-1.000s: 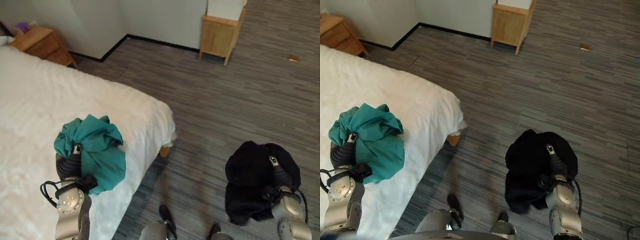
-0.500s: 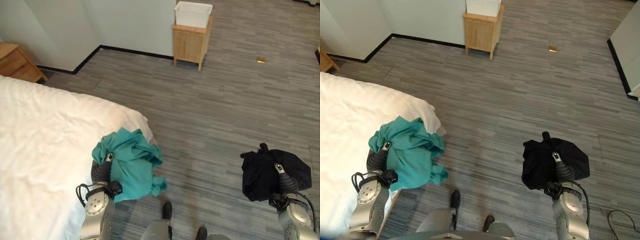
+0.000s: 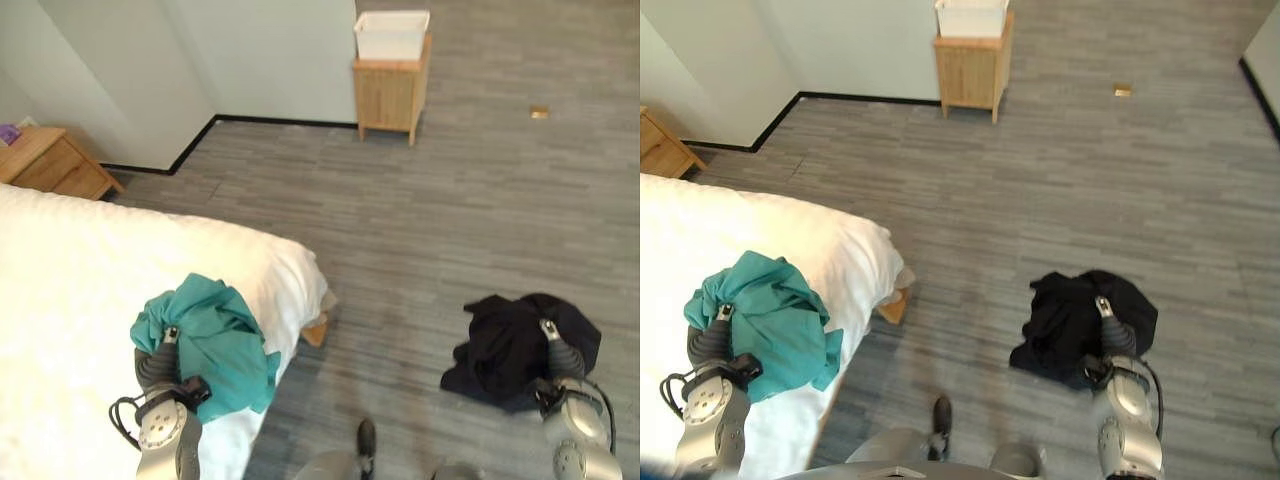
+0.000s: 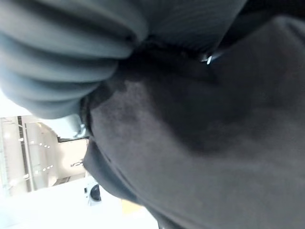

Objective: Pick up bed clothes into laundry basket.

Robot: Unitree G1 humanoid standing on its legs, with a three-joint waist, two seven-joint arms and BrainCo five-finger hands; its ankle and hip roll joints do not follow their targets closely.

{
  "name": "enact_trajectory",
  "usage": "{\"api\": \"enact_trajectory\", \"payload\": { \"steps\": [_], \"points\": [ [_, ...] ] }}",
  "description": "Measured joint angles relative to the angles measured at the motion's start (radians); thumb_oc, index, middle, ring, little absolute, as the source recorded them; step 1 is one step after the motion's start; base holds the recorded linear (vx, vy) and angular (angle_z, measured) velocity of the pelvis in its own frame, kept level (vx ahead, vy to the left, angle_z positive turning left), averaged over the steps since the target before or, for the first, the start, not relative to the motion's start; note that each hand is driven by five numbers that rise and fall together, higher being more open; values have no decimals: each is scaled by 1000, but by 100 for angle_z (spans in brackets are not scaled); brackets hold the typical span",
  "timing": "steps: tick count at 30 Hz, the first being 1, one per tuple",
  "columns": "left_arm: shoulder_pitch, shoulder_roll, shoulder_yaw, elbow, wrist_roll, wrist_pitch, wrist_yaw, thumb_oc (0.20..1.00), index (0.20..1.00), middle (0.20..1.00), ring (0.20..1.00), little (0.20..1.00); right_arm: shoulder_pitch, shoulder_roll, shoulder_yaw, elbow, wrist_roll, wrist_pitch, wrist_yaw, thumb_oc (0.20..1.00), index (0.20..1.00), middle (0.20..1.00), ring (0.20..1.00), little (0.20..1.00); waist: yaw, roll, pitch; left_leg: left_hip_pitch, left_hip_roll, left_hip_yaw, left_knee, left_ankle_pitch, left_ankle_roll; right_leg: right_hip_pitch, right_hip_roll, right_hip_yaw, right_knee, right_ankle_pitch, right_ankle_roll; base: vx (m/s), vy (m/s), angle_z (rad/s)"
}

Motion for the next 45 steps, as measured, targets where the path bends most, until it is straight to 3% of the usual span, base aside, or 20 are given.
{"api": "enact_trajectory", "payload": {
  "steps": [5, 10, 12, 13, 14, 15, 17, 19, 22, 25, 26, 27, 28, 29, 32, 34, 36, 39, 42, 45],
  "points": [
    [-22, 22, -31, -35, -1, 2, -12, 200, 200, 200, 200, 200, -11, 67, -103, 35, 44, -3, -23, 200, 200, 200, 200, 200, -30, -56, 3, -1, -22, 58, -30, -3, -21, -18, 39, -109, -769, 105, -96, 431, -146, 56],
    [-7, -28, -24, 1, 1, -1, -11, 200, 200, 200, 200, 200, -62, 64, -100, 52, 41, -7, -27, 200, 200, 200, 200, 200, -19, -34, -6, 56, -8, 77, -2, -96, -53, 20, -75, -213, -835, 245, -79, 511, -183, -15],
    [33, -53, -11, 0, 5, -1, -7, 200, 200, 200, 200, 200, -80, 47, -49, 52, 41, -8, -25, 200, 200, 200, 200, 200, -9, 1, -40, 138, 68, 130, 39, -183, -127, 94, -98, -402, -632, 248, -105, 617, -308, -67],
    [35, -59, -24, -1, 5, -1, -6, 200, 200, 200, 200, 200, -73, 46, -31, 52, 42, -11, -27, 200, 200, 200, 200, 200, -22, 23, -57, 133, 118, 122, 124, -231, -187, 140, -64, -391, -572, 206, -135, 799, -654, -41],
    [31, -50, -35, -5, 4, -3, -11, 200, 200, 200, 200, 200, -57, 53, -21, 52, 42, -11, -23, 200, 200, 200, 200, 200, -32, -10, -78, 108, 122, 117, 225, -238, -199, 189, -60, -375, -578, 230, -138, 552, -547, 28],
    [25, -44, -48, -10, -5, -11, -12, 200, 200, 200, 200, 200, -55, 36, 6, 68, 53, -22, -23, 200, 200, 200, 200, 200, -28, -52, -97, 2, 123, 81, 448, -236, -205, 226, -49, -358, -575, 110, -178, 505, -575, 39],
    [-34, -51, -116, -28, -5, -9, -22, 200, 200, 200, 200, 200, -22, 13, -34, 72, 64, -15, -21, 200, 200, 200, 200, 200, 0, -71, -88, -268, 195, 57, 963, -63, -181, 266, -13, -361, -573, 69, -218, 355, -337, 11],
    [8, -43, -133, -36, -5, -3, -47, 200, 200, 200, 200, 200, -4, -4, -58, 68, 71, -16, -29, 200, 200, 200, 200, 200, 26, -91, -93, -445, 223, 29, 1150, -35, -142, 343, 49, -357, -604, 19, -251, 481, -188, -34],
    [22, -54, -134, -30, -6, 9, -58, 200, 200, 200, 200, 200, -16, -3, -148, 62, 72, -17, -70, 200, 200, 200, 200, 200, 50, -112, -51, -545, 127, 58, 848, -36, -146, 500, 90, -329, -707, -9, -215, 590, -33, -27],
    [33, -50, -132, -26, -5, 16, -76, 200, 200, 200, 200, 200, -58, -31, -130, 66, 72, -18, -76, 200, 200, 200, 200, 200, 83, -79, -53, -495, 77, 81, 299, -37, -145, 613, 134, -292, -807, -22, -189, 646, 35, -68],
    [39, -50, -138, -9, -5, 16, -92, 200, 200, 200, 200, 200, -67, -59, -61, 76, 68, -19, -74, 200, 200, 200, 200, 200, 106, -83, -55, -445, -9, 38, 43, -38, -145, 707, 137, -253, -853, -46, -149, 730, 9, -112],
    [73, -64, -135, -6, -5, 17, -100, 200, 200, 200, 200, 200, -63, -94, 5, 84, 61, -17, -64, 200, 200, 200, 200, 200, 125, -46, -85, -380, -64, 111, 39, -114, -55, 819, 163, -184, -856, -75, -99, 823, 93, -112],
    [98, -64, -134, -18, -5, 17, -102, 200, 200, 200, 200, 200, -37, -99, 2, 72, 56, -9, -63, 200, 200, 200, 200, 200, 128, -10, -115, -328, -52, 132, 48, -167, 32, 856, 207, -165, -824, -75, -99, 844, 157, -35],
    [92, -39, -127, -24, -4, 24, -107, 200, 200, 200, 200, 200, -18, -60, -2, 53, 39, 0, -66, 200, 200, 200, 200, 200, 96, -69, -116, -324, -52, 205, 133, -100, 92, 877, 179, -185, -760, -73, -106, 637, 217, 37],
    [76, -21, -127, -47, -2, 37, -111, 200, 200, 200, 200, 200, -10, -13, 3, 30, 28, -1, -37, 200, 200, 200, 200, 200, 104, -156, -150, -170, -66, 235, 77, -5, 146, 661, 30, -226, -177, -2, -106, 473, 315, -40],
    [14, -48, -89, -43, -2, 38, -107, 200, 200, 200, 200, 200, -17, -28, 16, -68, 0, -5, -21, 200, 200, 200, 200, 200, 80, -75, -100, -97, -54, 203, 125, -52, 127, 336, -120, -233, 372, 92, -59, 396, 206, -73],
    [-27, -52, -108, -38, -1, 38, -97, 200, 200, 200, 200, 200, -7, -20, -6, -58, -9, -3, -20, 200, 200, 200, 200, 200, 24, -3, -66, 23, -48, 164, 77, -80, 117, 124, -182, -237, 506, 87, -64, 452, -33, 21],
    [-73, -41, -127, -41, 4, 34, -100, 200, 200, 200, 200, 200, 34, -17, -19, -20, -7, 10, -24, 200, 200, 200, 200, 200, -53, 49, -56, 134, -12, 43, 20, -114, 60, -2, -68, -175, 135, 14, -56, 576, -166, 95],
    [-120, -22, -101, -39, 5, 17, -100, 200, 200, 200, 200, 200, 45, -4, -12, 19, 0, 30, -23, 200, 200, 200, 200, 200, -59, -8, -64, 219, -17, -39, -3, -186, 9, -12, -47, -162, -658, 88, -27, 466, -130, 101],
    [-48, -28, -101, -14, 5, 29, -98, 200, 200, 200, 200, 200, 49, 3, -32, 35, 0, 34, -27, 200, 200, 200, 200, 200, -61, -39, -65, 374, 54, -114, -21, -279, -64, 24, 7, -73, -848, 125, -14, 674, -209, 100]
  ]
}}
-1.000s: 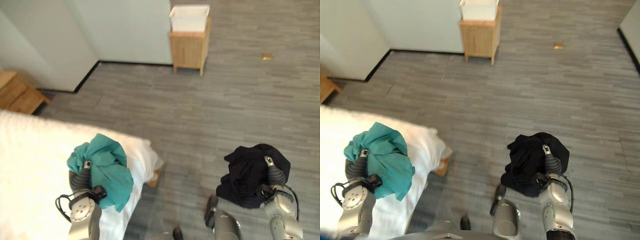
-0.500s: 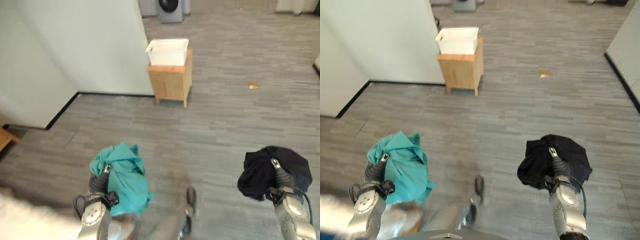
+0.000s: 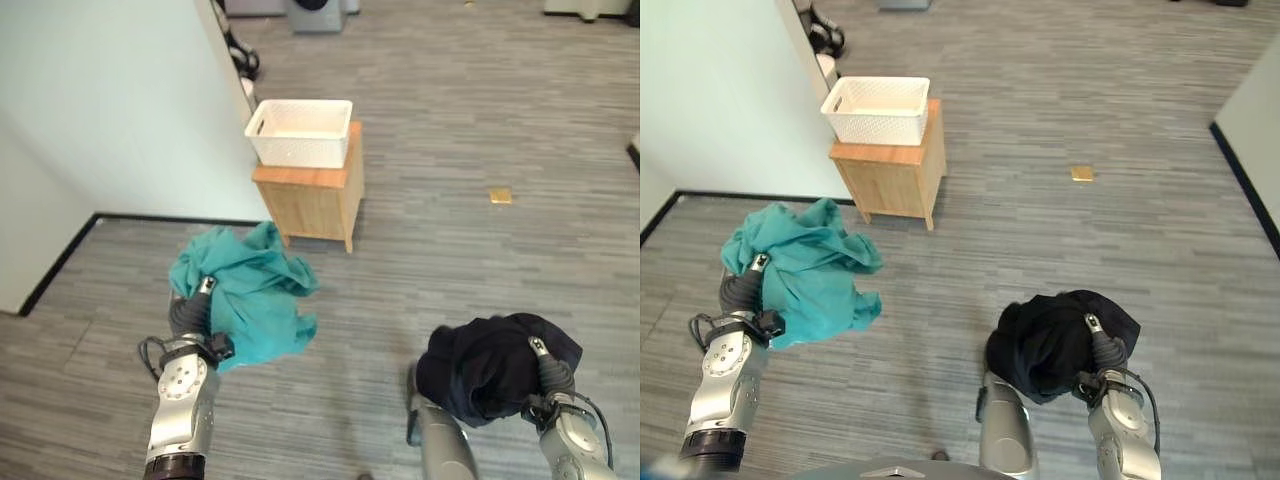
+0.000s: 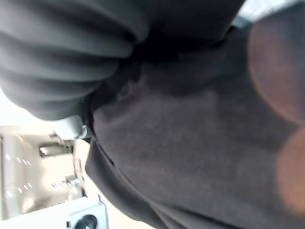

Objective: Pick up bed clothes into laundry basket.

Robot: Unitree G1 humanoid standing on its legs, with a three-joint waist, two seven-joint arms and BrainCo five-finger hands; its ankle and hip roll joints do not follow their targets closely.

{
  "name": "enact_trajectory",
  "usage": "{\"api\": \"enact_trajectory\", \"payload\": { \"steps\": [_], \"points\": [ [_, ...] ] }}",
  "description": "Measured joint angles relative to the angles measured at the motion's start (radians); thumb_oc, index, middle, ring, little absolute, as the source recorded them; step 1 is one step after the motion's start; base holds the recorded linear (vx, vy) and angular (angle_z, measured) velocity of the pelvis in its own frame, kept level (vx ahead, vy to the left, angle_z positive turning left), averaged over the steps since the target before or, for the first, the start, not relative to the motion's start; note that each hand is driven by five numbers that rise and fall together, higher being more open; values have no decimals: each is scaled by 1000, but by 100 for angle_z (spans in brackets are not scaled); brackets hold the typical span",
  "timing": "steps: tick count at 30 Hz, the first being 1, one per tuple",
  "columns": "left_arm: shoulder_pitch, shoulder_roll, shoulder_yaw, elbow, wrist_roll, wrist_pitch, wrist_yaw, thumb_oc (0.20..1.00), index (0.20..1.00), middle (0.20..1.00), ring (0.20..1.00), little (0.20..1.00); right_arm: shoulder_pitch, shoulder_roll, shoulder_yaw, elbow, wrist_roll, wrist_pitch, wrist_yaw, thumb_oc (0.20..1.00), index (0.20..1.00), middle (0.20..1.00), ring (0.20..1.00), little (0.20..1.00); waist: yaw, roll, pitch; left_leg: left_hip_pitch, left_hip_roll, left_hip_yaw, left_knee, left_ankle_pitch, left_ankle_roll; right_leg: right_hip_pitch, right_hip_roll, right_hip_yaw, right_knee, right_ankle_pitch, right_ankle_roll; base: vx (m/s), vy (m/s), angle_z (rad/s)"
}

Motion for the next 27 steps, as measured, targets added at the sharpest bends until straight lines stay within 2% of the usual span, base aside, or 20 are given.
{"api": "enact_trajectory", "payload": {
  "steps": [1, 2, 4, 5, 7, 8, 9, 10, 11, 13, 14, 15, 16, 18, 19, 20, 22, 25, 26, 27],
  "points": [
    [-9, -18, -4, 34, 0, 8, 1, 200, 200, 200, 200, 200, -32, -6, -12, 32, 0, 1, 1, 200, 200, 200, 200, 200, 10, 9, -2, 33, 40, 4, 13, -7, -23, 23, 19, -37, 32, 111, 2, 679, -260, 95],
    [-4, -20, -10, 38, 1, 15, -1, 200, 200, 200, 200, 200, -78, 5, -22, 69, 0, 1, 1, 200, 200, 200, 200, 200, 13, 3, 2, 37, 60, 10, 53, 20, -75, 27, 10, -97, 89, 132, -10, 515, -232, 60],
    [15, -34, -25, 31, 7, 18, -2, 200, 200, 200, 200, 200, -99, -14, -7, 74, -4, -1, 4, 200, 200, 200, 200, 200, 32, -22, -10, 11, 78, 49, 245, 86, -145, 71, 9, -138, 180, 185, -128, 505, -361, 43],
    [24, -55, -24, 30, 5, 17, -1, 200, 200, 200, 200, 200, -122, -34, -7, 74, 0, -6, 2, 200, 200, 200, 200, 200, 37, -9, -15, -59, 103, 48, 450, 138, -180, 104, 18, -146, 233, 145, -192, 417, -410, 47],
    [13, -84, -32, 8, -11, 10, -1, 200, 200, 200, 200, 200, -131, -48, -37, 61, 26, -16, 2, 200, 200, 200, 200, 200, 48, -26, -11, -343, 117, 47, 930, 418, -229, 143, 14, -181, 287, 30, -227, 371, -353, 58],
    [-4, -89, -47, -6, -11, 10, -6, 200, 200, 200, 200, 200, -121, -46, -74, 43, 43, -23, 1, 200, 200, 200, 200, 200, 60, -27, -6, -526, 104, 69, 1164, 415, -201, 159, 14, -192, 282, 4, -244, 375, -254, 33],
    [-8, -79, -46, -18, -11, 5, -9, 200, 200, 200, 200, 200, -121, -42, -81, 45, 43, -26, -3, 200, 200, 200, 200, 200, 91, -60, 12, -622, 93, 135, 1209, 363, -159, 196, 5, -180, 258, -7, -252, 524, -152, 33],
    [9, -54, -34, -13, -12, 7, -12, 200, 200, 200, 200, 200, -100, -38, -84, 45, 43, -24, -11, 200, 200, 200, 200, 200, 111, -107, 38, -749, 133, 298, 1061, 294, -85, 334, 7, -216, 161, -15, -219, 427, -81, 19],
    [20, -48, -29, -11, -17, 7, -9, 200, 200, 200, 200, 200, -94, -29, -86, 46, 43, -26, -22, 200, 200, 200, 200, 200, 110, -113, 38, -772, 159, 354, 915, 278, -67, 381, 18, -236, 144, -37, -187, 455, -9, 20],
    [51, -29, -27, -10, -49, 9, 0, 200, 200, 200, 200, 200, -95, -24, -78, 47, 43, -29, -32, 200, 200, 200, 200, 200, 114, -118, 35, -786, 190, 424, 577, 295, -49, 471, 49, -311, 105, -58, -187, 470, 92, -20],
    [84, -15, -67, -3, -49, 10, -5, 200, 200, 200, 200, 200, -60, -28, -52, 26, 39, -34, -39, 200, 200, 200, 200, 200, 101, -102, -3, -719, 113, 509, 164, 294, -44, 534, 60, -334, 103, -102, -27, 475, 110, -14],
    [86, -19, -78, -2, -49, 10, -13, 200, 200, 200, 200, 200, -52, -45, -46, 24, 38, -32, -45, 200, 200, 200, 200, 200, 92, -71, -14, -693, 72, 488, 73, 287, -40, 536, 84, -326, 136, -93, -11, 406, 124, -6],
    [88, -30, -72, 10, -49, 8, -13, 200, 200, 200, 200, 200, -40, -58, -24, 21, 35, -29, -42, 200, 200, 200, 200, 200, 87, -72, -19, -666, 12, 463, 99, 269, -11, 551, 81, -315, 178, -114, -9, 147, 111, -5],
    [123, -65, -82, 20, -49, 11, -3, 200, 200, 200, 200, 200, 18, -86, -1, -26, 28, -25, -36, 200, 200, 200, 200, 200, 79, 14, -65, -581, -10, 485, 198, 327, 188, 548, 155, -306, 322, -119, -5, 192, 205, -30],
    [175, -88, -84, -10, -49, 9, -3, 200, 200, 200, 200, 200, 43, -123, 2, -76, 26, -23, -30, 200, 200, 200, 200, 200, 94, 117, -113, -494, 30, 426, 79, 327, 240, 475, 175, -301, 517, -229, -43, 186, 235, -31],
    [127, -88, -54, 45, -49, 12, 4, 200, 200, 200, 200, 200, 18, -91, -4, -70, 0, -28, -26, 200, 200, 200, 200, 200, 51, 57, -134, -423, -59, 379, -47, 360, 216, 385, 12, -237, 563, -320, -49, 172, 208, -2],
    [41, -90, -82, 62, -49, 17, -6, 200, 200, 200, 200, 200, 12, -87, -46, -65, -11, -23, -31, 200, 200, 200, 200, 200, 29, 29, -129, -419, -104, 328, -59, 387, 190, 336, -114, -204, 468, -314, -9, 138, 234, 88],
    [-26, -58, -93, 52, -49, 16, -16, 200, 200, 200, 200, 200, -15, -38, -38, -33, -13, -4, -34, 200, 200, 200, 200, 200, 63, 2, -107, -367, -102, 304, -51, 374, 190, 334, -180, -197, 423, -147, 32, 107, 305, 53],
    [-29, -39, -90, 51, -48, 16, -15, 200, 200, 200, 200, 200, -31, -31, -30, -37, -29, -4, -33, 200, 200, 200, 200, 200, 74, -7, -83, -355, -96, 346, -20, 350, 197, 315, -204, -213, 521, -143, 39, 64, 222, 8],
    [-27, -22, -90, 50, -48, 16, -14, 200, 200, 200, 200, 200, -37, -41, -22, -40, -40, -4, -30, 200, 200, 200, 200, 200, 80, 0, -61, -313, -80, 376, -21, 313, 168, 278, -233, -237, 664, -137, 28, 14, 57, 16]
  ]
}}
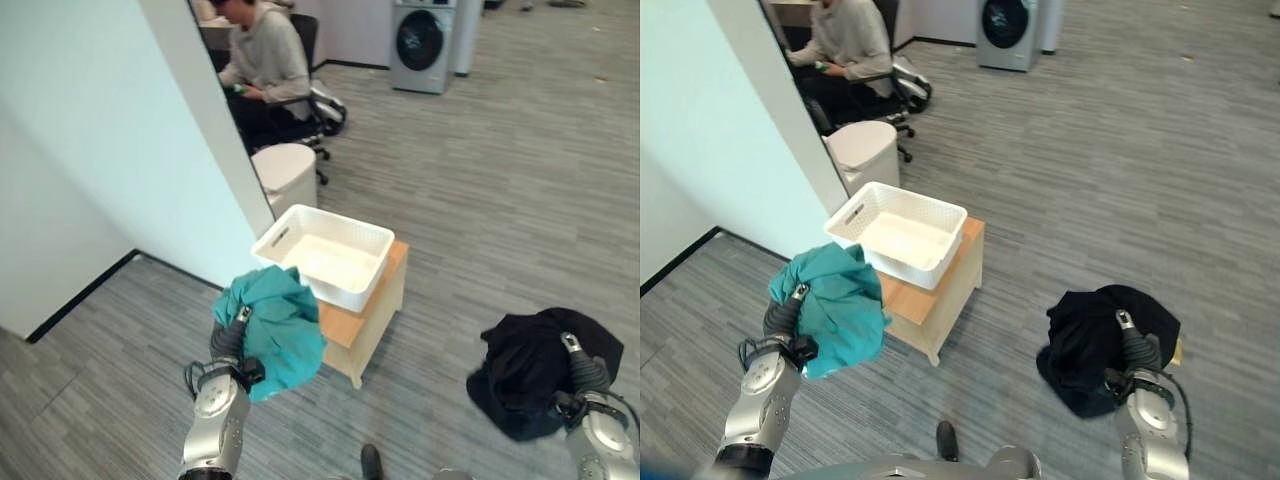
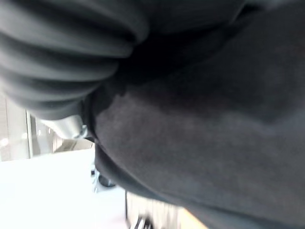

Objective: Pick up bed clothes into laundry basket.

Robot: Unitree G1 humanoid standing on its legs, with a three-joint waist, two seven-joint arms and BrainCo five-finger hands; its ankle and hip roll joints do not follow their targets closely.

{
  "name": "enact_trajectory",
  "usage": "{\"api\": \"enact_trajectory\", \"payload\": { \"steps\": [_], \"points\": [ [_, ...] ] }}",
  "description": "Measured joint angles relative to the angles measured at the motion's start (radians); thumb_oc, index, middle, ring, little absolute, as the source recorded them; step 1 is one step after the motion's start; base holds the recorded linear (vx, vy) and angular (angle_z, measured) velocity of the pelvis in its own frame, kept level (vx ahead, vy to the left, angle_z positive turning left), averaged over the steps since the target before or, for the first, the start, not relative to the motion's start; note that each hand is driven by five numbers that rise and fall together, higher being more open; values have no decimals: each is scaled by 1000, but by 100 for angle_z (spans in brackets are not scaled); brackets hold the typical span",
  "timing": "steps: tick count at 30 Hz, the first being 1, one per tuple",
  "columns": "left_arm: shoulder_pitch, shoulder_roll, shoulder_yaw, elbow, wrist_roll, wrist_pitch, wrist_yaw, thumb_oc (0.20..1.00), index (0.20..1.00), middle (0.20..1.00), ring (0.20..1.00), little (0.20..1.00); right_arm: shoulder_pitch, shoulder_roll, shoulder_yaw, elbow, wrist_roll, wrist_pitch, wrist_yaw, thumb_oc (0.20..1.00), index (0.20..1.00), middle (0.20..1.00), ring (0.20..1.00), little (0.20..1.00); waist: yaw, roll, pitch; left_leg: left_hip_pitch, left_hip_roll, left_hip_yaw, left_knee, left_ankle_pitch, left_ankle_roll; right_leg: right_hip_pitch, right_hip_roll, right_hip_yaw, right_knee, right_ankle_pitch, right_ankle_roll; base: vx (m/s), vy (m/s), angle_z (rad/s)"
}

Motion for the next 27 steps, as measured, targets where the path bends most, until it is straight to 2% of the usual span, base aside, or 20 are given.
{"api": "enact_trajectory", "payload": {
  "steps": [1, 2, 3, 4, 5, 7, 9, 10, 11, 13, 14, 16, 18, 20, 21, 22, 23, 24, 26, 27],
  "points": [
    [18, 14, 7, -8, 0, -2, -1, 200, 200, 200, 200, 200, 1, 1, 0, 8, -9, 0, 6, 200, 200, 200, 200, 200, 1, 20, -3, 32, 7, -9, -12, -54, -56, -25, -5, 22, 80, 4, -7, 81, 60, 26],
    [28, 12, 26, -11, 0, -2, 2, 200, 200, 200, 200, 200, 1, 6, -3, 4, -9, -3, 6, 200, 200, 200, 200, 200, -6, 5, 0, 34, 4, -37, 5, -65, -48, -36, -1, 83, 123, -5, -11, 80, 7, 53],
    [25, 7, 26, -12, 2, -1, 11, 200, 200, 200, 200, 200, 14, 4, -15, -4, -9, -3, 5, 200, 200, 200, 200, 200, -22, -2, 11, 28, 6, -86, 19, -64, -53, -53, 50, 172, 127, -9, -18, 126, -18, 88],
    [23, 10, 22, -22, 2, -1, 13, 200, 200, 200, 200, 200, 17, -1, -27, -9, -10, -2, 4, 200, 200, 200, 200, 200, -36, 20, 23, 14, 19, -123, 24, -63, -51, -67, 97, 260, 88, -13, -28, 109, -58, 112],
    [24, 11, 18, -36, 2, 0, 12, 200, 200, 200, 200, 200, 16, -3, -45, -9, -10, 0, 1, 200, 200, 200, 200, 200, -59, 25, 38, 2, 33, -133, 24, -61, -50, -76, 119, 290, 14, -12, -28, 153, -86, 95],
    [27, 10, 20, -45, 3, 1, 13, 200, 200, 200, 200, 200, 7, -3, -79, -9, -9, 5, -14, 200, 200, 200, 200, 200, -40, 15, 57, 5, 52, -137, 21, -63, -61, -101, 99, 273, -204, 16, -47, 178, -99, 34],
    [22, 8, 23, -46, 3, 1, 13, 200, 200, 200, 200, 200, -13, -12, -105, -7, -9, 3, -28, 200, 200, 200, 200, 200, -28, 8, 62, 8, 74, -186, 25, -71, -98, -59, 133, 297, -496, 103, -25, 107, -81, 40],
    [12, 10, 20, -46, 4, 1, 13, 200, 200, 200, 200, 200, -19, -26, -121, -7, -9, 1, -42, 200, 200, 200, 200, 200, -30, -6, 65, 8, 85, -221, 26, -73, -121, -34, 160, 342, -604, 137, -3, 49, -92, 81],
    [8, 14, 17, -51, 5, 1, 11, 200, 200, 200, 200, 200, -18, -33, -134, -11, -9, 1, -48, 200, 200, 200, 200, 200, -31, -27, 62, 20, 84, -231, 20, -66, -128, -18, 154, 340, -632, 155, -12, 81, -98, 82],
    [50, 29, 20, -75, 5, 1, 6, 200, 200, 200, 200, 200, -66, -71, -138, -5, -9, 1, -56, 200, 200, 200, 200, 200, 0, -79, 59, 88, 87, -243, -28, -59, -188, 21, 136, 271, -628, 297, -29, 77, -89, 40],
    [79, 20, 17, -76, 5, 1, -2, 200, 200, 200, 200, 200, -100, -118, -138, 4, -9, 1, -56, 200, 200, 200, 200, 200, 15, -81, 51, 95, 114, -247, -28, -75, -211, 37, 156, 248, -641, 309, -30, 59, -78, 8],
    [119, 5, 17, -105, 4, 1, -11, 200, 200, 200, 200, 200, -175, -236, -139, 23, -9, -3, -53, 200, 200, 200, 200, 200, 39, -61, 33, 82, 156, -268, -28, -83, -223, 61, 200, 227, -687, 309, -30, 46, -70, 26],
    [135, 3, 14, -120, 2, 0, -22, 200, 200, 200, 200, 200, -246, -353, -138, 67, -8, -4, -52, 200, 200, 200, 200, 200, 54, -61, 32, 76, 171, -294, -30, -80, -227, 76, 217, 201, -704, 336, -59, 22, -52, 42],
    [159, 2, 11, -120, 0, 0, -33, 200, 200, 200, 200, 200, -325, -499, -120, 147, -7, -6, -45, 200, 200, 200, 200, 200, 84, -62, 31, 77, 189, -312, -27, -79, -238, 100, 235, 165, -721, 333, -76, 18, -51, 39],
    [165, 3, 11, -118, 0, 1, -35, 200, 200, 200, 200, 200, -354, -536, -104, 172, -7, -8, -42, 200, 200, 200, 200, 200, 85, -57, 28, 77, 192, -323, -23, -79, -238, 104, 239, 160, -726, 333, -79, 14, -48, 31],
    [172, 3, 11, -116, -1, 1, -36, 200, 200, 200, 200, 200, -374, -553, -92, 185, -7, -12, -39, 200, 200, 200, 200, 200, 96, -66, 27, 74, 194, -331, -22, -79, -239, 107, 239, 148, -728, 333, -80, 10, -50, 21],
    [184, 4, 11, -115, -1, 0, -39, 200, 200, 200, 200, 200, -397, -558, -81, 202, -6, -9, -34, 200, 200, 200, 200, 200, 106, -77, 35, 69, 195, -336, -24, -76, -247, 114, 239, 133, -738, 335, -84, -1, -33, 15],
    [186, 5, 5, -113, -1, 0, -45, 200, 200, 200, 200, 200, -434, -579, -50, 238, -5, -4, -34, 200, 200, 200, 200, 200, 113, -74, 33, 71, 196, -338, -17, -76, -271, 120, 243, 133, -745, 339, -90, 4, -59, 32],
    [220, 17, -7, -113, -13, 3, -52, 200, 200, 200, 200, 200, -560, -652, 108, 308, 3, 2, -10, 200, 200, 200, 200, 200, 149, -112, 45, 47, 184, -365, -11, -76, -280, 113, 223, 107, -745, 336, -86, -31, -54, 40],
    [222, 19, -6, -112, -31, 4, -52, 200, 200, 200, 200, 200, -578, -664, 118, 308, 3, 0, -9, 200, 200, 200, 200, 200, 154, -118, 44, 39, 179, -378, -12, -75, -280, 109, 216, 100, -745, 335, -85, -65, -33, 25]
  ]
}}
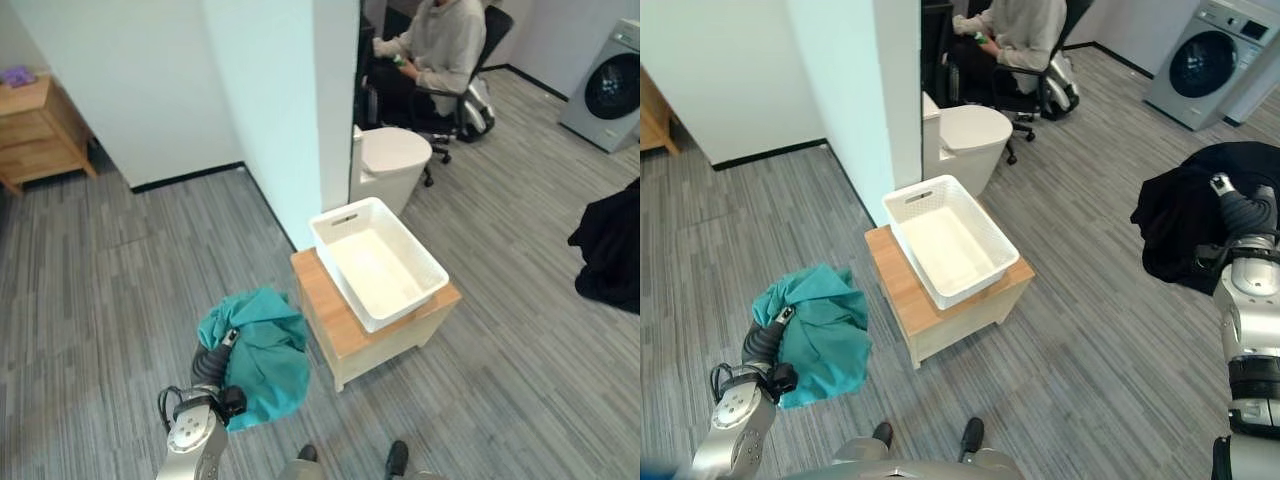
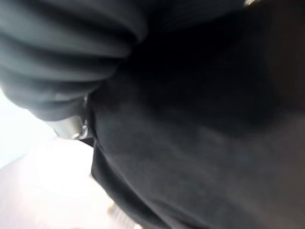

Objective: Pick up bed clothes into laundry basket.

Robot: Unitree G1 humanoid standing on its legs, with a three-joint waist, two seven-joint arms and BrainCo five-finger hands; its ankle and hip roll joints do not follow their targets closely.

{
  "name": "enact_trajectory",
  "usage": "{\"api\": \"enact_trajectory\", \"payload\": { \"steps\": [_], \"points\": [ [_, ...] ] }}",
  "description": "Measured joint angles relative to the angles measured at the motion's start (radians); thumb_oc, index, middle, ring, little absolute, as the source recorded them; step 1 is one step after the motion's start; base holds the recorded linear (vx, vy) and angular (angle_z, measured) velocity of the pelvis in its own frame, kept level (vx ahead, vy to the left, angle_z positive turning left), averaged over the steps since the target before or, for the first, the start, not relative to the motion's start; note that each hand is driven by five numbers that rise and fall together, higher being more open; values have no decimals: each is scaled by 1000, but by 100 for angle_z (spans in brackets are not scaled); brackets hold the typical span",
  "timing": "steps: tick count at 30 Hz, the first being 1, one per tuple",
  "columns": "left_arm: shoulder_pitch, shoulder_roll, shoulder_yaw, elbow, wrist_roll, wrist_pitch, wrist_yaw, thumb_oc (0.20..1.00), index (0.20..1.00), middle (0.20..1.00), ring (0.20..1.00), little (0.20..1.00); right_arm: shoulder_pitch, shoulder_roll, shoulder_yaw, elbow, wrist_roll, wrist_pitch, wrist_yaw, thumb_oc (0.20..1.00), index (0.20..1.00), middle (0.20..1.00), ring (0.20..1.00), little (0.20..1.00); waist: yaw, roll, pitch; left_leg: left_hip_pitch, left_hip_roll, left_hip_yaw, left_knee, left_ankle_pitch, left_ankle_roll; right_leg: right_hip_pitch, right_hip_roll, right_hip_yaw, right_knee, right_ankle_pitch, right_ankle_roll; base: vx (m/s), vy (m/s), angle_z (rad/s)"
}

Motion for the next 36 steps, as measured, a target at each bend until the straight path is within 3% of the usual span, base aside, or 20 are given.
{"api": "enact_trajectory", "payload": {
  "steps": [4, 6, 8, 11, 17, 24, 36],
  "points": [
    [6, 53, -8, -6, -9, -2, -3, 200, 200, 200, 200, 200, -185, -113, 171, 83, -11, 4, -5, 200, 200, 200, 200, 200, 39, -28, 19, -50, -14, -10, 11, 5, -1, -35, -10, -20, 0, 5, 7, -50, -3, 15],
    [0, 118, -6, -2, -9, -1, -3, 200, 200, 200, 200, 200, -404, -155, 259, 147, -11, 0, -10, 200, 200, 200, 200, 200, 64, -70, 58, -93, -23, -30, 32, 8, -1, -65, -11, -34, 0, 13, 3, -72, 8, 24],
    [1, 120, -5, 0, -9, -3, -2, 200, 200, 200, 200, 200, -475, -158, 288, 157, -12, -5, -13, 200, 200, 200, 200, 200, 91, -78, 69, -103, -24, -38, 37, 6, -2, -65, -14, -43, 0, 17, -1, -31, 6, 10],
    [-4, 124, -11, 2, -9, -3, 1, 200, 200, 200, 200, 200, -705, -186, 469, 193, -20, -3, -29, 200, 200, 200, 200, 200, 100, -87, 97, -124, -29, -58, 42, 5, -5, -77, -18, -64, 0, 17, -2, -17, 19, 18],
    [-58, 133, -23, 3, -9, -3, 4, 200, 200, 200, 200, 200, -866, -184, 630, 141, -50, -6, -25, 200, 200, 200, 200, 200, 138, -107, 139, -143, -33, -85, 48, 4, -7, -81, -19, -90, 0, 15, -1, -17, -1, 15],
    [-93, 154, -29, 4, -9, -4, 7, 200, 200, 200, 200, 200, -888, -184, 689, 143, -54, -6, -3, 200, 200, 200, 200, 200, 153, -138, 173, -176, -40, -88, 69, 1, -11, -100, -25, -92, 0, 15, -1, -20, -1, 2],
    [-101, 166, -20, 24, -12, -5, 45, 200, 200, 200, 200, 200, -910, -163, 727, 219, -121, 10, -2, 200, 200, 200, 200, 200, 154, -141, 201, -212, -37, -83, 80, -1, -14, -136, -19, -88, 0, 21, -9, -11, -1, -1]
  ]
}}
